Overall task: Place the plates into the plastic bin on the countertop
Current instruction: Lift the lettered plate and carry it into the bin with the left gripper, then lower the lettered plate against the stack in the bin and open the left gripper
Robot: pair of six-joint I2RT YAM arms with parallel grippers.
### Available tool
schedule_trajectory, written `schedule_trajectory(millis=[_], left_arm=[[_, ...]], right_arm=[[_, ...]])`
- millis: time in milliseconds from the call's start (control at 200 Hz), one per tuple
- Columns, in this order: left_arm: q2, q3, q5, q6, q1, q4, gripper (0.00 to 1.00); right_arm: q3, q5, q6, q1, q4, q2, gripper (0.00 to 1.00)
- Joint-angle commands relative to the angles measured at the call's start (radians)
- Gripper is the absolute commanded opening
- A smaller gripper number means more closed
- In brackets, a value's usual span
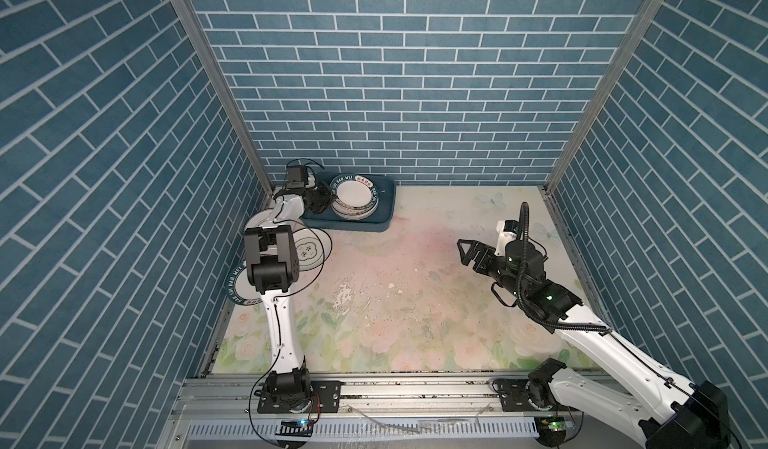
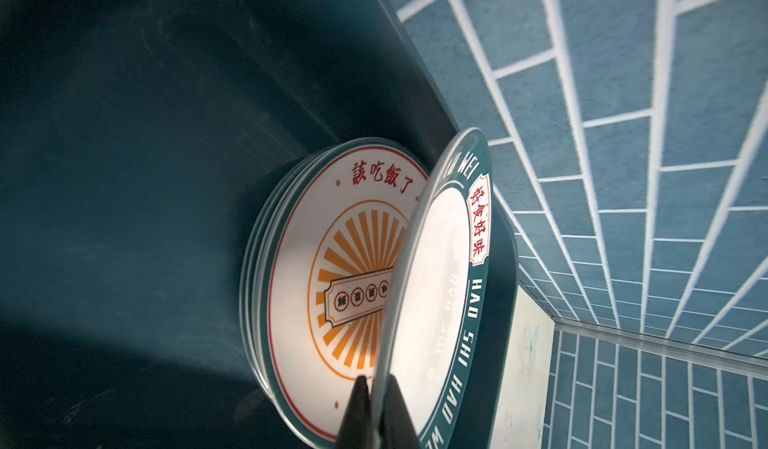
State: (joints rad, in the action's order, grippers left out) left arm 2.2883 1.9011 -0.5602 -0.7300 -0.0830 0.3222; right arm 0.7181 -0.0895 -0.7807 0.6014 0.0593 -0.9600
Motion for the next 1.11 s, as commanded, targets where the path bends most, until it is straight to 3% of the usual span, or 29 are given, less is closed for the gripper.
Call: schedule_trajectory(millis=[0,295,1100], left_arm=[[0.012,0.034,0.008,-0.012,0.004,-0.013,0.00],[0.050,0.055,0.013,-0.004,0.005,0.014,0.01],[0.135,0.195,0.035,0.110,0.008,0.206,0.38]], right_arm=[[-0.013,-0.004,-0.012,-0.011,-0.028,-0.009,0.98],[-0.006,0.018,-0.015,-0.039,-0.041,-0.048,0.98],[0.003,0.019,-0.001,-0.075,-0.010,-0.063,0.98]])
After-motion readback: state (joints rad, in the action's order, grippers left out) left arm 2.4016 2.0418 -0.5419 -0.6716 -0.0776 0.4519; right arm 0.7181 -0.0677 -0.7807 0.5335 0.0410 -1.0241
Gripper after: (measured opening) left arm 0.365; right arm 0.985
